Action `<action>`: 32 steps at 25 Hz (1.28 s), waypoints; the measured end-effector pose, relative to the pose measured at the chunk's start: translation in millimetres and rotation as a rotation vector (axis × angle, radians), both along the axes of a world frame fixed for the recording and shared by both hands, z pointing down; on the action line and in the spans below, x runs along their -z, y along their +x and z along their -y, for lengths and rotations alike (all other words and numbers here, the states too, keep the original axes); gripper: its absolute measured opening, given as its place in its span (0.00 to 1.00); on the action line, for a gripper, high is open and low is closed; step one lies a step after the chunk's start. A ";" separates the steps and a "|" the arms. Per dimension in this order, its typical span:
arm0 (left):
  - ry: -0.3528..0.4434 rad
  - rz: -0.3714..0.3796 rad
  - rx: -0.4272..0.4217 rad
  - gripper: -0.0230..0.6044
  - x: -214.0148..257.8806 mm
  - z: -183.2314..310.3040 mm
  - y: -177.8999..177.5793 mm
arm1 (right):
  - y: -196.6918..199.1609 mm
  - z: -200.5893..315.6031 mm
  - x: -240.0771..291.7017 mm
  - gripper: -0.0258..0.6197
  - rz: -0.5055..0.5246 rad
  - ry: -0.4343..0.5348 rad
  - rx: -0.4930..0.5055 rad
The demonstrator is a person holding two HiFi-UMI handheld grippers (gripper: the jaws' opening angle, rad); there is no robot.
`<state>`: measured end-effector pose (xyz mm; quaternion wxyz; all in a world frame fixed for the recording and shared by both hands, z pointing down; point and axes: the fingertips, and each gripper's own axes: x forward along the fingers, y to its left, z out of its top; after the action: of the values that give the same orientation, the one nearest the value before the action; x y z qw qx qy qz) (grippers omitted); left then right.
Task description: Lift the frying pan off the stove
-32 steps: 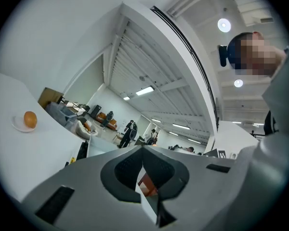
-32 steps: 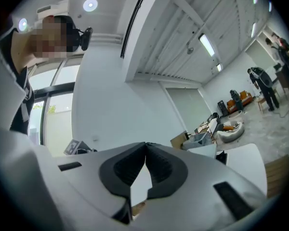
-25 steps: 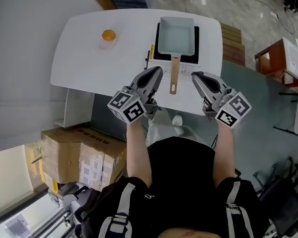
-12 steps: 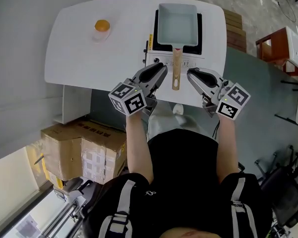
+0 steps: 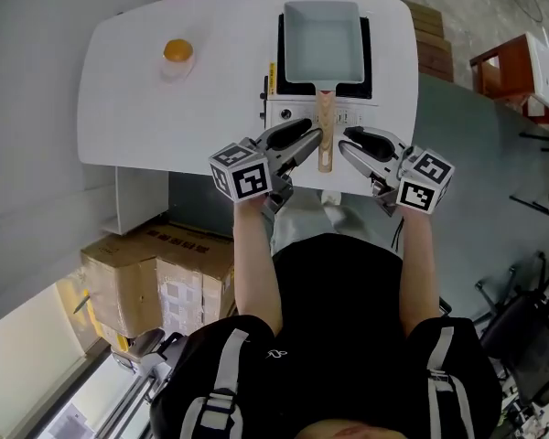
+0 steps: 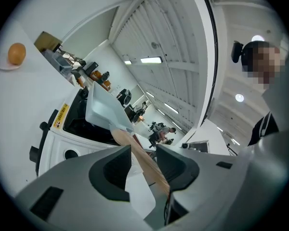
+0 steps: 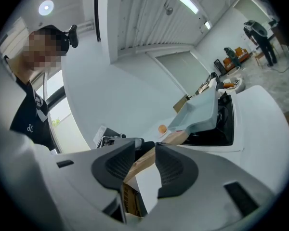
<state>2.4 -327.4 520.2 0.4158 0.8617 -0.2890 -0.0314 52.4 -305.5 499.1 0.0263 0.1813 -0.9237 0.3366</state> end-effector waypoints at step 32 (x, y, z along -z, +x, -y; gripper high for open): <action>-0.197 -0.310 -0.155 0.32 -18.9 5.4 31.1 | -40.9 -24.6 -34.3 0.39 0.085 -0.218 0.196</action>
<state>33.5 -332.8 539.1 0.5388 0.8213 -0.1563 -0.1031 11.5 -280.9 533.4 0.0393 0.0716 -0.8951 0.4383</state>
